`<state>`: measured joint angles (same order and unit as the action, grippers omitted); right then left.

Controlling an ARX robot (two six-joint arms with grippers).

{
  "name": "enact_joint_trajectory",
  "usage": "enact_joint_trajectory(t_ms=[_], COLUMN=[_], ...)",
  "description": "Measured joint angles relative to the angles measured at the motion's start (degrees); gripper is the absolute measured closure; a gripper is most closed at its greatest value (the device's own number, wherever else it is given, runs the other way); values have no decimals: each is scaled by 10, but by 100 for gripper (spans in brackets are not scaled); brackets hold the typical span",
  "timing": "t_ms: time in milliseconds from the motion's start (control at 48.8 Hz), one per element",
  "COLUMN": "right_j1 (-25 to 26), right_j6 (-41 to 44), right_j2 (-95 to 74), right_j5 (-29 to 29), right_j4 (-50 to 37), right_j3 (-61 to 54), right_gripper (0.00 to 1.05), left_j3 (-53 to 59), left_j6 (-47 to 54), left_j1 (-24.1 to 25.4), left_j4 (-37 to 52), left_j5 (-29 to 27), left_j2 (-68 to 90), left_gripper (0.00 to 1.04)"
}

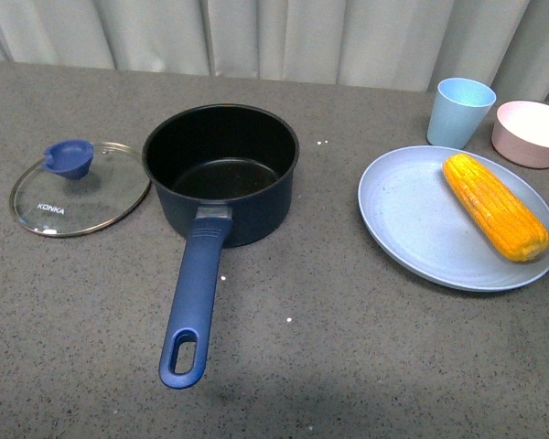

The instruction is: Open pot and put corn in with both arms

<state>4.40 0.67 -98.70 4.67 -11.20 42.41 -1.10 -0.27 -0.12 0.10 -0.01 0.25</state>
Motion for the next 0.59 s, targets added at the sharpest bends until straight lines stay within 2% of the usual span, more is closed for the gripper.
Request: enact_joint_trajectory(t_ms=[307,594], right_j1=[-8,-26], right_j6=[10,27], right_j2=[-147,-213], right_j5=[28,22], right_j4=[34,69], right_j3=[114,176], right_gripper=[9,9], left_j3=[0,0], left_j6=[0,0], left_j1=[0,0], left_j4=[0,0], left_j5=[0,0], left_j2=[0,0], left_gripper=[6,6])
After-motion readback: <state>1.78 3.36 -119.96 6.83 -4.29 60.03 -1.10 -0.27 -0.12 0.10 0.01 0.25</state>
